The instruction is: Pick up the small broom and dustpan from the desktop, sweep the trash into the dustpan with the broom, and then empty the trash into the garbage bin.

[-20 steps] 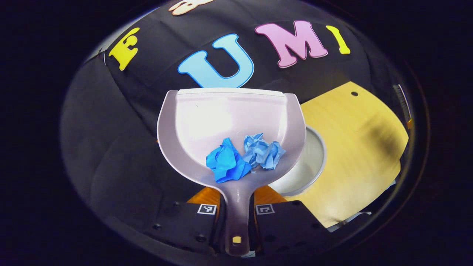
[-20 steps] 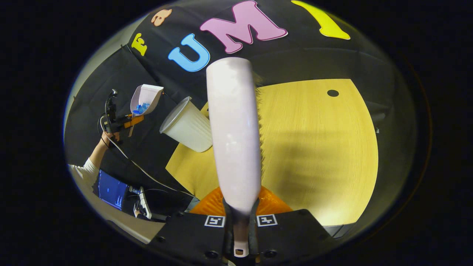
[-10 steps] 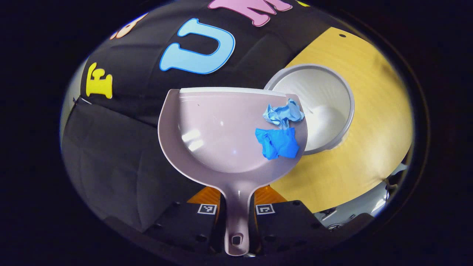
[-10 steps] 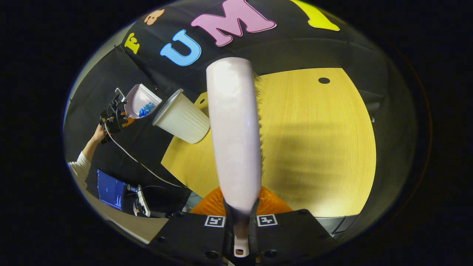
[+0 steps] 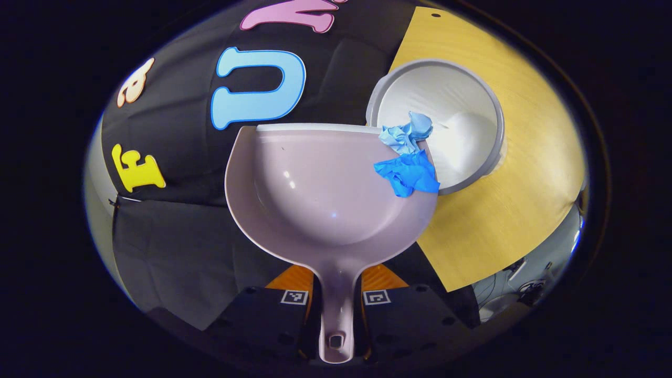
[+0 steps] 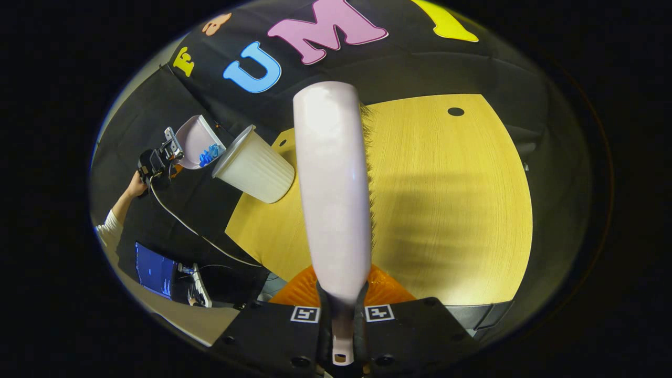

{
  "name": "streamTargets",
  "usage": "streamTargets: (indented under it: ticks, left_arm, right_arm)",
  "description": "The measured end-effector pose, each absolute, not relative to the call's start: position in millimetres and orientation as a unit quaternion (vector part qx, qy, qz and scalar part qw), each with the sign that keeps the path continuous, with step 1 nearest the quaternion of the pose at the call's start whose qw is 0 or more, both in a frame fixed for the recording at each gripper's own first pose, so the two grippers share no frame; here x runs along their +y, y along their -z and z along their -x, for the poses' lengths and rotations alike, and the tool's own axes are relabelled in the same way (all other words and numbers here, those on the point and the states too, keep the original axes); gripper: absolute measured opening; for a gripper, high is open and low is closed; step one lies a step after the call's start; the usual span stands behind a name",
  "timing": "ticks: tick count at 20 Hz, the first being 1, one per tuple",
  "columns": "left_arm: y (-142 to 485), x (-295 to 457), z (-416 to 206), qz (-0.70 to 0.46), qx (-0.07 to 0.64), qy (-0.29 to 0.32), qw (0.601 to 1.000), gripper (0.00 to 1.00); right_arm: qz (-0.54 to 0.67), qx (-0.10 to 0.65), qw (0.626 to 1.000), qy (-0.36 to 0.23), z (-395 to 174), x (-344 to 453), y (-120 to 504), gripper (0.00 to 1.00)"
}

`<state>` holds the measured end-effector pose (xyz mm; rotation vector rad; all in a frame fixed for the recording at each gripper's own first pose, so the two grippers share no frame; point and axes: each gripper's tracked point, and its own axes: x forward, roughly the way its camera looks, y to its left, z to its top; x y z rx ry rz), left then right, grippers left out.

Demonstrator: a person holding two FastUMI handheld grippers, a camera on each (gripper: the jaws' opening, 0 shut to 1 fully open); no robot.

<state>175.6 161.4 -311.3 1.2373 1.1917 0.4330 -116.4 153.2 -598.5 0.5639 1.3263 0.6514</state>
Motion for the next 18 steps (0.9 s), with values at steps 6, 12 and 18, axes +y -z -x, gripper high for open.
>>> streamTargets:
  ticks: [6,12,18]
  left_arm:
    - [305.5,175.4,-174.1,-0.598,0.499,-0.181,0.601,0.22]
    - [312.7,154.4,-179.6,-0.541,0.485,-0.166,0.667,0.22]
    - [319.0,79.9,-193.7,-0.363,0.460,-0.107,0.804,0.22]
  right_arm:
    - [-0.249,0.598,0.703,-0.293,114.0,158.6,598.4,0.16]
    - [-0.250,0.594,0.710,-0.284,105.5,162.7,595.2,0.16]
    - [-0.224,0.576,0.752,-0.230,84.5,159.9,581.1,0.16]
